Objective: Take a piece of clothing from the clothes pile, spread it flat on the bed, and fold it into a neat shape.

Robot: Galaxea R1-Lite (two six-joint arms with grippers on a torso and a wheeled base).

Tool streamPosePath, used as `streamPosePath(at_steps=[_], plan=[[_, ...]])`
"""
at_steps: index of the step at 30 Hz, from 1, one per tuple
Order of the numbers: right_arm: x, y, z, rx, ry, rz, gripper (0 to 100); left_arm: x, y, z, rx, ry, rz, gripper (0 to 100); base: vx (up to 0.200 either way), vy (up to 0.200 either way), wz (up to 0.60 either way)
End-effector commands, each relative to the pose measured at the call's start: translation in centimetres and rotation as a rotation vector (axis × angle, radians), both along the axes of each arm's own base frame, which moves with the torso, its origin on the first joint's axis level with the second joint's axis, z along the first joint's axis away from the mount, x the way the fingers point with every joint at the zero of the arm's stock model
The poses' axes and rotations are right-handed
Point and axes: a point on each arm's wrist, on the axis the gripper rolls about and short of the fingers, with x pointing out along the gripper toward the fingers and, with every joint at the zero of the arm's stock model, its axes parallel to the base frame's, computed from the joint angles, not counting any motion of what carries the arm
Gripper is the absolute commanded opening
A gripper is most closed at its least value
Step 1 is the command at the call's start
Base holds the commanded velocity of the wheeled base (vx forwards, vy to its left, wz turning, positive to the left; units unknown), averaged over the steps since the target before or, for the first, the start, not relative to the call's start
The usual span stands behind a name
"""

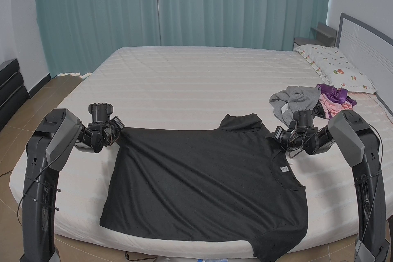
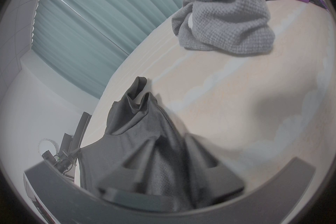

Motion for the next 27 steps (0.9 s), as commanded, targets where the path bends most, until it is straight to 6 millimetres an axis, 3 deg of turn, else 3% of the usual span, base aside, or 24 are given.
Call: streamPosePath(at_steps=[1,16,24,27], plan=[[0.2,-0.3,-0.3,-0.004,-0.007,-0.014,0,0.0,0.0,0.2,-0.001,-0.005,-0.001,0,0.0,0.0,0.0],[2.1,-2.1,2.9,0.056,-0.132,-0.169,0,1.5,0.3,0.5,-0.001,-0.071,0.005,0,0.0,0.0,0.0],[2.2,-2.0,2.7,0.053,-0.147,-0.177,0,1.9,0.3,0.0,-0.003,-0.08,0.006,0,0.0,0.0,0.0],[2.2,-1.7,1.8,0.046,-0.131,-0.177,0,1.9,0.3,-0.5,-0.003,-0.073,0.006,0,0.0,0.0,0.0]])
